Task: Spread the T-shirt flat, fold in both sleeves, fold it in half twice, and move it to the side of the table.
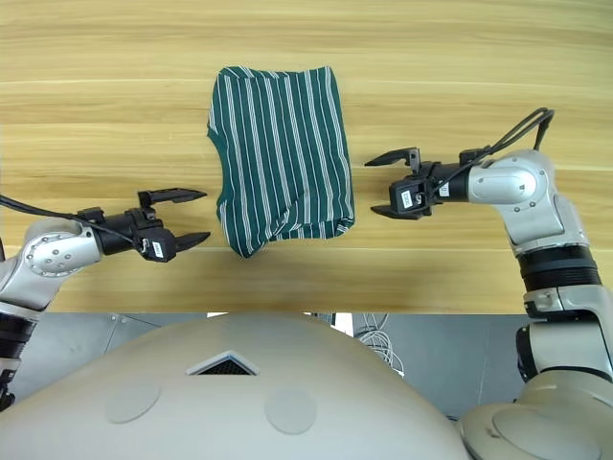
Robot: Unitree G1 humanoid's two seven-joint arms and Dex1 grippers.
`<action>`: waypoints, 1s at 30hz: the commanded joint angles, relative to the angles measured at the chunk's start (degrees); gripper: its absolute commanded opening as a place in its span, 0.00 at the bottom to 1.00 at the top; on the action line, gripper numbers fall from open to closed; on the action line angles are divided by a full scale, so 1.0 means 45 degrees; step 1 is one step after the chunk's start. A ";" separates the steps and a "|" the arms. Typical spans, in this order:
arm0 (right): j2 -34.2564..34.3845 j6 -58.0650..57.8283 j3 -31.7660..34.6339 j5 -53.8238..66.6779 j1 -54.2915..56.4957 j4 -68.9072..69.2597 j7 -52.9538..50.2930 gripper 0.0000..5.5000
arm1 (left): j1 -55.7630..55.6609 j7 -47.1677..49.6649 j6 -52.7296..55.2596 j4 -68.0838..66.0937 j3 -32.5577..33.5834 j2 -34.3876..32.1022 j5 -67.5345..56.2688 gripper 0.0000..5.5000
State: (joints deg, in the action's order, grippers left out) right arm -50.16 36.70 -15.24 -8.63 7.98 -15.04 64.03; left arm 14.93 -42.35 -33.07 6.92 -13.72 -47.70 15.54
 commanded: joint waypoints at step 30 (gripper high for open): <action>0.0669 -0.1172 -0.1453 0.0790 -0.0663 0.1522 -0.0336 0.07 | -0.1329 0.0887 -0.1116 -0.1868 -0.2953 0.0536 0.2098 0.59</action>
State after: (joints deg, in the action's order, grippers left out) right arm -47.27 32.08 -21.54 -4.88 4.59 -8.33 61.99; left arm 6.96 -35.83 -39.50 1.91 -24.00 -45.01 20.80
